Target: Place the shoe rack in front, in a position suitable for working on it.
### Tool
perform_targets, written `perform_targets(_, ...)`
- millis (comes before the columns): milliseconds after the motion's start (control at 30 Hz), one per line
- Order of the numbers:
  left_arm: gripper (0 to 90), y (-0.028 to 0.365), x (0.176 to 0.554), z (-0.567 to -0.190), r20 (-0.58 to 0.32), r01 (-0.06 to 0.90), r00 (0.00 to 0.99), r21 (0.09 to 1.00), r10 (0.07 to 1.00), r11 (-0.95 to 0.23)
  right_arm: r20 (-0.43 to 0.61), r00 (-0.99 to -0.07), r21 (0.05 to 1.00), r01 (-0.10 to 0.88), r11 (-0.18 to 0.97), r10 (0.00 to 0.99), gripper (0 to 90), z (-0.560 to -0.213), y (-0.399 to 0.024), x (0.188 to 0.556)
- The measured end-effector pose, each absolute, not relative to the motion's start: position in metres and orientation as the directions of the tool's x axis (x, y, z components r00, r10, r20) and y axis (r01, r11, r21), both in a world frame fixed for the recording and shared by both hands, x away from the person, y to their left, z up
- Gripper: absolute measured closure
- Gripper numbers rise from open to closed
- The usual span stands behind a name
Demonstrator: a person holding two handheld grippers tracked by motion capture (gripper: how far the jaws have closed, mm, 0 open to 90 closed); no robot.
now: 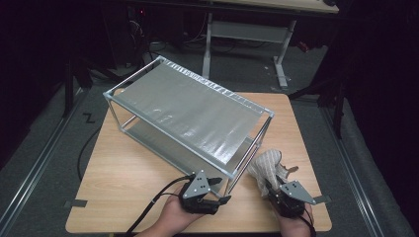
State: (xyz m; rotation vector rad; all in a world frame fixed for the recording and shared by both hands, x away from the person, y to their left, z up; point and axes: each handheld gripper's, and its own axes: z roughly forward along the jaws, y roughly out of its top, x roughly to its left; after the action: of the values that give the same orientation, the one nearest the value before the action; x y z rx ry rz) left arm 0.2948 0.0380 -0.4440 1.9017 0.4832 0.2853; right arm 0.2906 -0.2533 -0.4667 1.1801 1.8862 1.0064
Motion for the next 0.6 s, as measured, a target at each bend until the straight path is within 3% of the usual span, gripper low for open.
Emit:
perform_targets(167, 53.2, 0.03, 0.3, -0.439, -0.056, 0.193, 0.891, 0.945, 0.451, -0.263, -0.141, -0.36, 0.872, 0.396, 0.288, 0.922, 63.6, -0.468, -0.253, 0.292)
perform_targets(433, 79.0, 0.032, 0.29, -0.438, 0.026, 0.114, 0.873, 0.96, 0.487, -0.256, -0.14, -0.374, 0.87, 0.396, 0.294, 0.917, 63.7, -0.468, -0.249, 0.293)
perform_targets(600, 80.4, 0.042, 0.28, -0.442, 0.025, 0.107, 0.866, 0.966, 0.499, -0.235, -0.132, -0.401, 0.87, 0.391, 0.299, 0.907, 63.9, -0.466, -0.24, 0.296)
